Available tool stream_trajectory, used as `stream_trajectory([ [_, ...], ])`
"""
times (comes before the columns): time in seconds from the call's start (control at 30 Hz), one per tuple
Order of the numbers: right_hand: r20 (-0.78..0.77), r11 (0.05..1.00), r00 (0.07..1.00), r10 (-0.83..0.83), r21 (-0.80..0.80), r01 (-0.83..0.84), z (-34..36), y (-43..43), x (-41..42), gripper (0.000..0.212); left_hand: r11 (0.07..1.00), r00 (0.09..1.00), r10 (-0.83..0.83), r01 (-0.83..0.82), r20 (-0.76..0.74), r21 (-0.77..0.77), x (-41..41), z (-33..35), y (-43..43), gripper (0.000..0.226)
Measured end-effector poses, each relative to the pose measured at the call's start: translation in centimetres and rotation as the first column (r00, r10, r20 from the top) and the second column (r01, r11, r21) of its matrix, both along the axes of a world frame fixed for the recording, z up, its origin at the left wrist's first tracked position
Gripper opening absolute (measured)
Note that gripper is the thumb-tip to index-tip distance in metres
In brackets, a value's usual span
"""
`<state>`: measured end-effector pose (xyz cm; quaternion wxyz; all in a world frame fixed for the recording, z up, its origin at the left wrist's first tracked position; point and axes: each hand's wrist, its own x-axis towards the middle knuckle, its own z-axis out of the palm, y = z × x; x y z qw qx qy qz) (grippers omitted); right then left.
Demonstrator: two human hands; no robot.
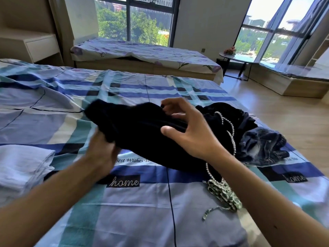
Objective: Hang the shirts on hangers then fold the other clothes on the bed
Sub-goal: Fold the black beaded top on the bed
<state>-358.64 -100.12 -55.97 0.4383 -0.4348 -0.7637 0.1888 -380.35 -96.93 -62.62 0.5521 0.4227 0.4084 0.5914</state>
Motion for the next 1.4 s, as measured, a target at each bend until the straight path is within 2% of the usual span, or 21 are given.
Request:
stream_trajectory([
  [0.07, 0.289, 0.976, 0.932, -0.216, 0.036, 0.215, -0.9, 1.5, 3.1, 0.085, 0.993, 0.984, 0.115, -0.108, 0.136, -0.055, -1.8, 2.5, 0.8, 0.029],
  [0.17, 0.617, 0.896, 0.748, -0.246, -0.15, 0.418, -4.2, 3.5, 6.8, 0.116, 0.984, 0.986, 0.136, -0.122, 0.099, -0.131, -4.9, 4.7, 2.0, 0.03],
  [0.23, 0.67, 0.852, 0.722, -0.174, -0.266, 0.451, -6.7, 4.3, 7.9, 0.101, 0.967, 0.983, 0.181, -0.175, 0.019, -0.186, -7.5, 4.5, 3.2, 0.024],
  [0.33, 0.634, 0.857, 0.742, -0.218, -0.238, 0.456, -8.9, 4.8, 7.9, 0.04, 0.938, 0.961, 0.231, -0.261, -0.15, -0.229, -9.6, 3.1, 3.9, 0.018],
  [0.47, 0.527, 0.895, 0.811, -0.253, -0.19, 0.403, -9.0, 4.9, 6.7, 0.026, 0.903, 0.911, 0.215, -0.323, -0.352, -0.283, -10.5, 0.6, 4.7, 0.034],
  [0.5, 0.45, 0.901, 0.855, -0.258, -0.209, 0.381, -8.7, 4.8, 6.2, 0.025, 0.892, 0.861, 0.227, -0.372, -0.456, -0.257, -10.5, 0.3, 4.7, 0.043],
  [0.53, 0.352, 0.904, 0.901, -0.256, -0.243, 0.352, -8.3, 4.6, 5.5, 0.024, 0.865, 0.737, 0.241, -0.458, -0.632, -0.204, -10.3, 0.3, 4.6, 0.063],
  [0.57, 0.244, 0.914, 0.942, -0.231, -0.277, 0.296, -7.8, 4.2, 4.6, 0.024, 0.837, 0.537, 0.259, -0.539, -0.803, -0.09, -10.0, 0.5, 4.2, 0.087],
  [0.6, 0.139, 0.926, 0.972, -0.191, -0.303, 0.225, -7.2, 3.7, 3.4, 0.024, 0.844, 0.366, 0.29, -0.534, -0.884, 0.056, -9.5, 0.9, 3.6, 0.107],
  [0.63, 0.034, 0.939, 0.99, -0.137, -0.315, 0.141, -6.6, 3.1, 2.1, 0.023, 0.904, 0.315, 0.285, -0.403, -0.905, 0.144, -8.9, 1.3, 2.8, 0.12],
  [0.7, -0.145, 0.953, 0.989, -0.022, -0.301, -0.023, -5.2, 1.4, -0.7, 0.024, 0.99, 0.41, 0.055, 0.099, -0.91, 0.105, -6.8, 1.8, 0.7, 0.125],
  [0.73, -0.183, 0.959, 0.982, 0.037, -0.269, -0.086, -4.7, 0.6, -2.1, 0.025, 0.941, 0.389, -0.078, 0.334, -0.918, 0.061, -5.7, 1.7, -0.2, 0.123],
  [0.8, -0.153, 0.963, 0.976, 0.153, -0.199, -0.182, -4.0, -0.9, -4.3, 0.022, 0.808, 0.352, -0.054, 0.565, -0.934, 0.166, -3.8, 0.7, -1.7, 0.103],
  [0.87, -0.08, 0.949, 0.969, 0.235, -0.197, -0.246, -3.6, -2.0, -5.3, 0.019, 0.789, 0.479, 0.031, 0.527, -0.877, 0.316, -3.1, -0.3, -1.7, 0.065],
  [0.93, -0.07, 0.952, 0.971, 0.23, -0.191, -0.239, -2.9, -2.2, -4.9, 0.031, 0.86, 0.599, 0.002, 0.408, -0.801, 0.307, -3.4, -0.2, -1.3, 0.05],
  [1.03, -0.017, 0.984, 0.997, 0.076, -0.16, -0.078, -2.1, -1.0, -2.5, 0.063, 0.959, 0.775, -0.08, 0.232, -0.626, 0.165, -3.7, 0.6, -1.4, 0.027],
  [1.1, 0.124, 0.958, 0.99, 0.06, -0.287, -0.022, -2.5, -0.4, -1.1, 0.081, 0.99, 0.91, -0.12, 0.137, -0.398, 0.015, -3.4, 1.3, -1.9, 0.011],
  [1.17, 0.223, 0.902, 0.968, 0.115, -0.433, -0.007, -3.9, -0.5, -1.1, 0.086, 0.986, 0.973, -0.143, 0.124, -0.18, -0.113, -3.5, 2.1, -2.2, 0.027],
  [1.23, 0.23, 0.904, 0.967, 0.113, -0.427, -0.004, -5.4, -0.5, -1.8, 0.063, 0.97, 0.984, -0.166, 0.151, -0.068, -0.191, -3.6, 2.8, -2.4, 0.043],
  [1.33, 0.114, 0.954, 0.992, 0.048, -0.299, -0.012, -5.8, -0.1, -2.7, 0.011, 0.955, 0.974, -0.225, 0.22, 0.0, -0.199, -3.9, 3.1, -2.5, 0.053],
  [1.4, 0.024, 0.967, 0.999, -0.037, -0.252, 0.042, -4.7, 0.1, -2.5, 0.014, 0.963, 0.977, -0.212, 0.211, 0.013, -0.168, -4.4, 3.7, -2.4, 0.052],
])
